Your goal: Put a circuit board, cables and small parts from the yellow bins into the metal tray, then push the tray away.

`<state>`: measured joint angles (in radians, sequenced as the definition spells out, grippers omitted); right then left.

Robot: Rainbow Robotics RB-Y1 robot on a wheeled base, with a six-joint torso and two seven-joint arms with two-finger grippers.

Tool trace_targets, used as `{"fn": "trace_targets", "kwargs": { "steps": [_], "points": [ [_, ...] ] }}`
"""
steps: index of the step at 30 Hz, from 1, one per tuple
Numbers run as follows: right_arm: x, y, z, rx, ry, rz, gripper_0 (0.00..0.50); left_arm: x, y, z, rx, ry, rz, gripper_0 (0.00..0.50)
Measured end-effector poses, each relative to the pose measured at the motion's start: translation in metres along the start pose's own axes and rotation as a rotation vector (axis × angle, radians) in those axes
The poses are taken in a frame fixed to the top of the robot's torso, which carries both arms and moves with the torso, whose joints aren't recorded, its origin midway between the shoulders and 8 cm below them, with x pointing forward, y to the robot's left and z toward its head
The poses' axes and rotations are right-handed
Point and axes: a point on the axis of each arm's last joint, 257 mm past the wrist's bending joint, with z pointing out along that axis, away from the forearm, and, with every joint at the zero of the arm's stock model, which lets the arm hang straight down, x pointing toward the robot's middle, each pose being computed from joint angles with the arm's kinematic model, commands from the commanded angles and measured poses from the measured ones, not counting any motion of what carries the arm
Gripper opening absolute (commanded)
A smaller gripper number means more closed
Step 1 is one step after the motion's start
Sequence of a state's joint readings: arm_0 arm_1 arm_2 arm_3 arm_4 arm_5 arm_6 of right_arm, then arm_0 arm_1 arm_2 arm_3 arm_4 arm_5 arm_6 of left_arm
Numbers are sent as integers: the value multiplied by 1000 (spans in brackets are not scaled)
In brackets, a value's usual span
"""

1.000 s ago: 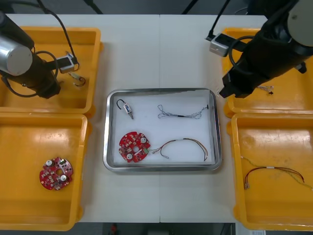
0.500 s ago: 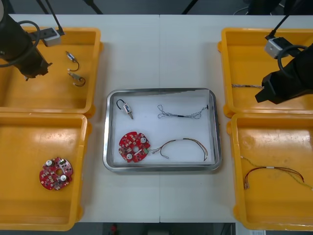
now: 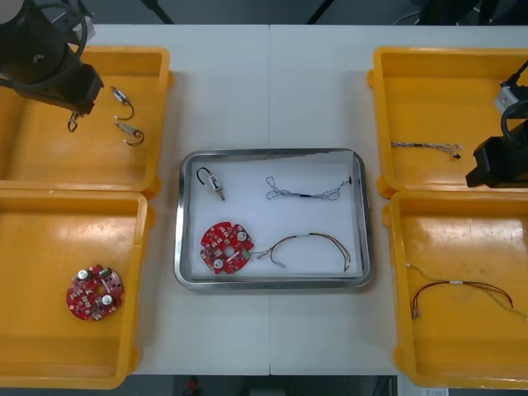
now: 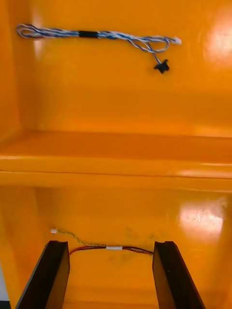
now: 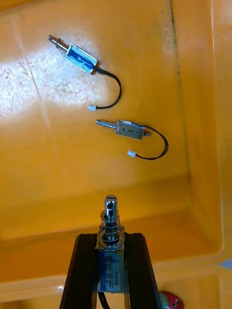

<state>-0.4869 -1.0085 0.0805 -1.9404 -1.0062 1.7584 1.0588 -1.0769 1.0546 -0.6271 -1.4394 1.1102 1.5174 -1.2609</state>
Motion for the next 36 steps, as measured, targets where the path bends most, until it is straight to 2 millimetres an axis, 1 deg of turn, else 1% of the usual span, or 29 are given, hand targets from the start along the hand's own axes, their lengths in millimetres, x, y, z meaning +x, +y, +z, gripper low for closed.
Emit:
{"fn": "trace_targets", "kwargs": {
  "steps": [6,10,13,19,21,26,31,33,36],
  "points": [
    [17,-21,4,-3,19,67,500,11,-18,-10,-32,28,105,0],
    [27,-32,5,0,23,102,500,13,-38,-12,-50,35,120,0],
    [35,-38,5,2,24,114,500,12,-57,-11,-51,31,41,0],
    [46,-41,7,9,33,116,500,7,-100,-3,-59,16,-270,0],
    [47,-42,8,11,36,117,500,7,-113,-1,-64,16,-323,0],
    [49,-42,9,12,40,118,500,8,-143,3,-63,17,-306,0],
    [49,-42,9,12,40,118,500,3,-174,7,-47,-9,-289,0],
    [49,-42,9,12,40,118,500,3,-186,9,-39,-21,-300,0],
    [50,-42,9,12,41,118,500,9,-206,12,-11,-20,-351,0]
  ]
}}
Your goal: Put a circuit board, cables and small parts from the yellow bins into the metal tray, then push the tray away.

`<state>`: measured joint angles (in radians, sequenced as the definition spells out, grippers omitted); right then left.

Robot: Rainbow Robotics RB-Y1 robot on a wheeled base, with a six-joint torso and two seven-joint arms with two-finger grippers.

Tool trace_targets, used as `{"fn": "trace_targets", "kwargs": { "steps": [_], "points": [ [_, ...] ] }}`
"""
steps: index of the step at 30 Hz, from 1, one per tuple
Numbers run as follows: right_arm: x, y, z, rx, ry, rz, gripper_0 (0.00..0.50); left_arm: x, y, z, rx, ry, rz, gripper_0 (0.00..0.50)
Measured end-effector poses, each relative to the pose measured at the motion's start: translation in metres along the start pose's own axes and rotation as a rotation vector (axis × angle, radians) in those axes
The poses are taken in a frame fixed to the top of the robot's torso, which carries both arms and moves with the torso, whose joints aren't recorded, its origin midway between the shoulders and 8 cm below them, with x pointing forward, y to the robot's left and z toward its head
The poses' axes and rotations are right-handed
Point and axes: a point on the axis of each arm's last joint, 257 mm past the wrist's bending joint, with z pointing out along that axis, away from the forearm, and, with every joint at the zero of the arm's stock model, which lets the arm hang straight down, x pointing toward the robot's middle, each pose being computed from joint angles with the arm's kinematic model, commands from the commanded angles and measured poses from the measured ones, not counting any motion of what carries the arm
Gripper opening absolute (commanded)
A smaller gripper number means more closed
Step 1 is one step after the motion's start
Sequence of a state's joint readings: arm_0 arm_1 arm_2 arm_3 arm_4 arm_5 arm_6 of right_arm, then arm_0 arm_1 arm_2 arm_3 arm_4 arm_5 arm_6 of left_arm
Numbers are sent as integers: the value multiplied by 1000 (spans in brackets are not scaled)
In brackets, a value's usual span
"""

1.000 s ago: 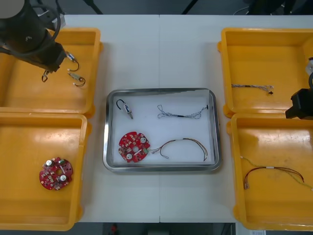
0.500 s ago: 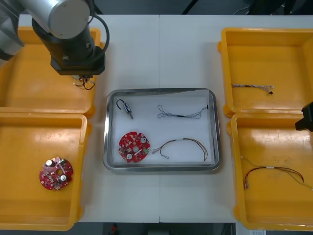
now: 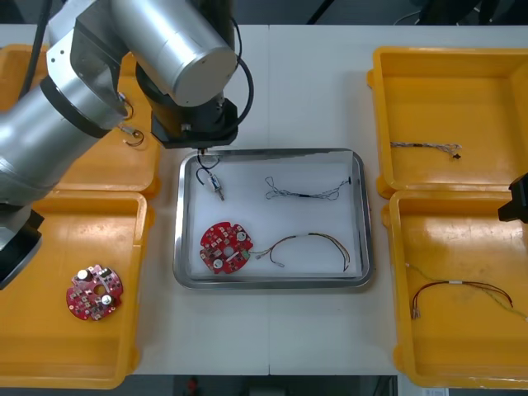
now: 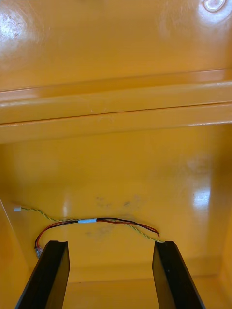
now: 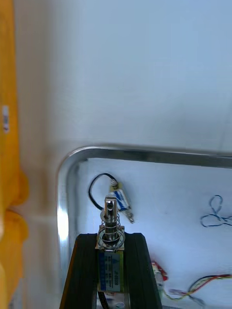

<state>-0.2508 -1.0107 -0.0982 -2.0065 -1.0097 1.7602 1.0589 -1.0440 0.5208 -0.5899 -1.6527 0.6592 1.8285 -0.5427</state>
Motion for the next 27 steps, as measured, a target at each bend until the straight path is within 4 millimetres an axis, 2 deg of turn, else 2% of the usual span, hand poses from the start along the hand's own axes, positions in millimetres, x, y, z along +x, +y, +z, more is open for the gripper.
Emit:
{"fn": "trace_targets", "kwargs": {
  "steps": [4,7,14,19,27],
  "points": [
    [0,0,0,0,0,0,500,18,-17,5,26,28,-119,0],
    [0,0,0,0,0,0,500,25,-20,14,11,22,-174,0],
    [0,0,0,0,0,0,500,42,-27,44,-14,-30,-128,0],
    [0,0,0,0,0,0,500,54,-34,57,-3,-32,-101,0],
    [0,0,0,0,0,0,500,56,-50,73,31,-54,-88,0]
  ]
}}
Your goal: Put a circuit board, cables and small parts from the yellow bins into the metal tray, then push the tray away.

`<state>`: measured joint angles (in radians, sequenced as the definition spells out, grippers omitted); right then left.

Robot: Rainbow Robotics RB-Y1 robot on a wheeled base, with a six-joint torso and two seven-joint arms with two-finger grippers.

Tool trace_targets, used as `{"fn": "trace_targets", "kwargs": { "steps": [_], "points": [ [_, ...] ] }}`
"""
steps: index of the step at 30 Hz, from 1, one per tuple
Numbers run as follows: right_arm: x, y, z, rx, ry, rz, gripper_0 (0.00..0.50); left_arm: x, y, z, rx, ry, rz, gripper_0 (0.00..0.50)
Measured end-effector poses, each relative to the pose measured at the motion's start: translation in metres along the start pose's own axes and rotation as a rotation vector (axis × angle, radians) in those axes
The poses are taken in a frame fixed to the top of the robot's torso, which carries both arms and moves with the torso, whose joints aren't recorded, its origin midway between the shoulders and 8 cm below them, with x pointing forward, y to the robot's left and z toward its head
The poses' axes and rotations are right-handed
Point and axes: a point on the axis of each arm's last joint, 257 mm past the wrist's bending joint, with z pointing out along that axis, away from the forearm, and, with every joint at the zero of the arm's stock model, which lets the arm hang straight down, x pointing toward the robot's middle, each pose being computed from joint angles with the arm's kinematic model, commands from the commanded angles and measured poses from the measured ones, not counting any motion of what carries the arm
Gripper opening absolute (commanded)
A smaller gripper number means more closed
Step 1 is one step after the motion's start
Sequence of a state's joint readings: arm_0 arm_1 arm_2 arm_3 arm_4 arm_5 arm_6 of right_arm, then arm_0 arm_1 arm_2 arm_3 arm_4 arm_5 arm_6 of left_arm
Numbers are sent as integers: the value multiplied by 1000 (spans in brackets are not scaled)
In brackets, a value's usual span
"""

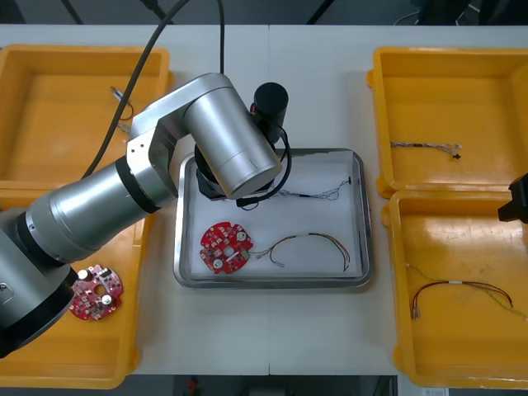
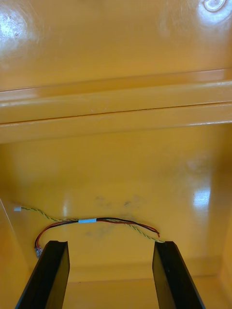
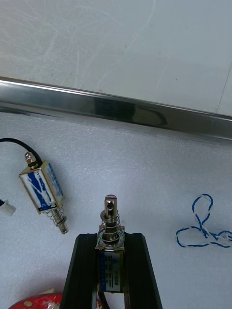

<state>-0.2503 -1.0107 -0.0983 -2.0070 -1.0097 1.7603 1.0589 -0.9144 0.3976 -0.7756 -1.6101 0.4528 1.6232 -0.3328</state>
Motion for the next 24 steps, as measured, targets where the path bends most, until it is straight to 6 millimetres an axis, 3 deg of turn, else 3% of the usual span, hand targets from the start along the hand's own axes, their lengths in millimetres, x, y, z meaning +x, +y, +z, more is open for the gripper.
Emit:
{"fn": "trace_targets", "kwargs": {
  "steps": [21,23,24],
  "points": [
    [0,0,0,0,0,0,500,-1,9,22,-42,-26,10,8],
    [0,0,0,0,0,0,500,-1,9,22,-42,-26,10,64],
    [0,0,0,0,0,0,500,-1,9,22,-42,-26,10,126]
  ]
}}
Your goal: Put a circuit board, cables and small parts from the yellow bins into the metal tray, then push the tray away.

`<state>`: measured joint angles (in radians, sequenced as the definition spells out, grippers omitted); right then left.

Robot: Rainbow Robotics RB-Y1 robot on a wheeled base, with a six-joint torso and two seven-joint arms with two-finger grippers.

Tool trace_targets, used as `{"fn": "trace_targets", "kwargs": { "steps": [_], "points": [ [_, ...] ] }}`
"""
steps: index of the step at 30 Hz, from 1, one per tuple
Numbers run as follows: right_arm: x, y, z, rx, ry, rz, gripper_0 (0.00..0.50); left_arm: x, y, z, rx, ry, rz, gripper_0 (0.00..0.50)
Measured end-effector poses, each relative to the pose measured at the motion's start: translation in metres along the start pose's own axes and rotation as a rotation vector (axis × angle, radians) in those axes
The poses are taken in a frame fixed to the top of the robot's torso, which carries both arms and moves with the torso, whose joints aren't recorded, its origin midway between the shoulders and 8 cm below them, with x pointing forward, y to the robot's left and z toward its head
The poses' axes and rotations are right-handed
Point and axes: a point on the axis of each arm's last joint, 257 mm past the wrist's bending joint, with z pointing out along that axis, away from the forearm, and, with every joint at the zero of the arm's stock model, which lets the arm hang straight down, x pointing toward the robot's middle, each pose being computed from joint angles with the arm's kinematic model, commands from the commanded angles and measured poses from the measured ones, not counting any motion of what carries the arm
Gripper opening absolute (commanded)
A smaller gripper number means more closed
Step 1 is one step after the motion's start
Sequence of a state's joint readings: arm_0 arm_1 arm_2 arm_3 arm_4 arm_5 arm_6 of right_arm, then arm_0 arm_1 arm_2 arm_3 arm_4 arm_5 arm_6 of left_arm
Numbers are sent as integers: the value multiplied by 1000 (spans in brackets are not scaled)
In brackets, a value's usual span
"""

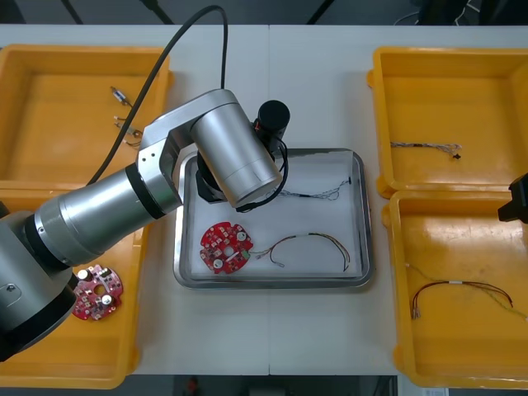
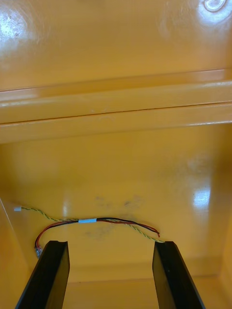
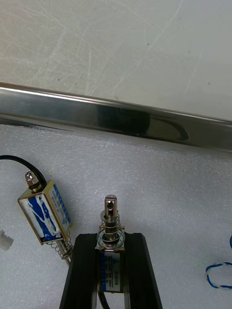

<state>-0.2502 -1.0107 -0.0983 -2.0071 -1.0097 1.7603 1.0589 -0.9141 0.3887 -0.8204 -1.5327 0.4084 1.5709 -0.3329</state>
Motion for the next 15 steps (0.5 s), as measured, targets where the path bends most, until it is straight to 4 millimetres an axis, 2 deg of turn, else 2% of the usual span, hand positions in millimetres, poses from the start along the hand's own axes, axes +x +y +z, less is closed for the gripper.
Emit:
{"fn": "trace_targets", "kwargs": {
  "steps": [2,3,4,5,6,7,8,9,10,15],
  "points": [
    [0,0,0,0,0,0,500,0,0,0,0,0,0,235],
    [0,0,0,0,0,0,500,0,0,0,0,0,0,235],
    [0,0,0,0,0,0,500,0,0,0,0,0,0,315],
    [0,0,0,0,0,0,500,0,0,0,0,0,0,339],
    [0,0,0,0,0,0,500,0,0,0,0,0,0,396],
    [0,0,0,0,0,0,500,0,0,0,0,0,0,415],
    [0,0,0,0,0,0,500,0,0,0,0,0,0,469],
    [0,0,0,0,0,0,500,0,0,0,1,0,0,469],
    [0,0,0,0,0,0,500,0,-1,0,1,1,0,499],
    [0,0,0,0,0,0,500,0,-3,-2,6,-2,2,500]
  ]
}}
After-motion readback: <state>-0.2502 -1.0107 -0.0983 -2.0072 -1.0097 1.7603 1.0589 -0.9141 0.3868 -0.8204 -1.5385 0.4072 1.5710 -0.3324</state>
